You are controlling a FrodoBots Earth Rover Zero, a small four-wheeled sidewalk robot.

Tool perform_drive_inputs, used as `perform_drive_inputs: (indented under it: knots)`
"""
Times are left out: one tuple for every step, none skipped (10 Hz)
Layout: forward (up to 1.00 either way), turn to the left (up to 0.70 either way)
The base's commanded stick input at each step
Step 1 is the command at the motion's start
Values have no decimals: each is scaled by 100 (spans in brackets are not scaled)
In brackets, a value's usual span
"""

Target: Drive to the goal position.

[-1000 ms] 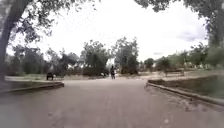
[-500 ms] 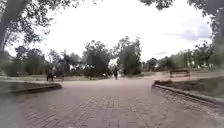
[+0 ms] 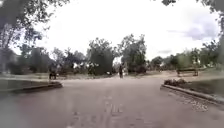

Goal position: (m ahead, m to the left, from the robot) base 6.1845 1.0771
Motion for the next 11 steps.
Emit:
perform_drive_inputs:
  knots:
    - [100,1]
    - [100,1]
    - [100,1]
    - [100,1]
    - [100,1]
    - [100,1]
    - [100,1]
    - [100,1]
    - [100,1]
    - [100,1]
    - [100,-8]
